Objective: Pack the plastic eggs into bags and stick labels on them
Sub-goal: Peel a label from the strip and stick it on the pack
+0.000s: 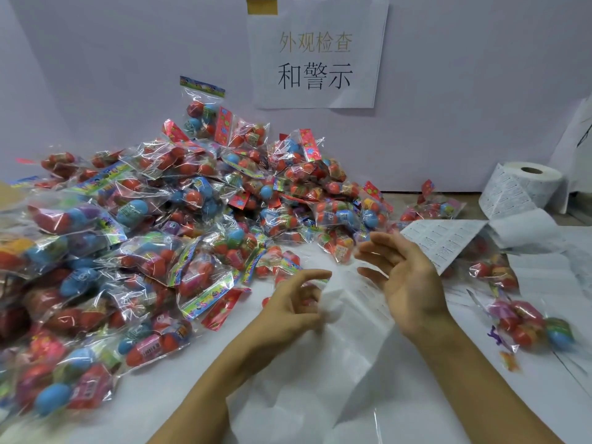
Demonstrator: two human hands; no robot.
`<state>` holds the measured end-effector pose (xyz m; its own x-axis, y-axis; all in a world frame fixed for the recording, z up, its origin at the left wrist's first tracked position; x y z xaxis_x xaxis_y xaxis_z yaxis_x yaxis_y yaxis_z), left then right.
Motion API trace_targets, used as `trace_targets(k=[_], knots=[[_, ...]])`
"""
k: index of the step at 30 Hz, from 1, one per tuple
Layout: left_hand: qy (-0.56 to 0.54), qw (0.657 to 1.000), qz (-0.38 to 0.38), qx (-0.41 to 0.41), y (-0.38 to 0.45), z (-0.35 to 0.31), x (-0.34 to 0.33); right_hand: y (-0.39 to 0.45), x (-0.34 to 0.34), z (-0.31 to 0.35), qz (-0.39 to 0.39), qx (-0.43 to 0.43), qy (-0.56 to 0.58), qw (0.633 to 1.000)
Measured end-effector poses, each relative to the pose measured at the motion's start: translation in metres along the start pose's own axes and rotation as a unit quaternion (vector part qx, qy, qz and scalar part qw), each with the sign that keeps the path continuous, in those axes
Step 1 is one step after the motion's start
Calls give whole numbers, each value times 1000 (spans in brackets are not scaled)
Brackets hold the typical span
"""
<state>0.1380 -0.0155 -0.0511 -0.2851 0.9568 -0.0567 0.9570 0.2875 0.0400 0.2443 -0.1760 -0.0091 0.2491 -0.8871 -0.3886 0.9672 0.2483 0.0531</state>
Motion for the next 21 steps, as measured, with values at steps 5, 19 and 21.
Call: trace_targets(k=[5,19,21], knots=[[-16,1000,-17,14,-3,-6,1,-4,-3,-12,87,80,-305,945],[-48,999,3,16,-6,-7,2,-19,-8,5,138,286,-370,873],[-54,998,13,16,-6,-6,2,-19,-7,4,163,285,-380,865]])
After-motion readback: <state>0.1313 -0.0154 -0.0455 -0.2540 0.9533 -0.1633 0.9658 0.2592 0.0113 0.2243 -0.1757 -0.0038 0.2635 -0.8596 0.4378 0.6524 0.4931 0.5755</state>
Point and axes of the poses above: each hand's wrist, its own y-axis towards the middle knuckle, its own x-axis out of the back of the hand, z = x × y, the point moved 3 cm from there along y, towards the middle knuckle, and after that the axes turned 10 degrees about -z, right-handed, at the moved point
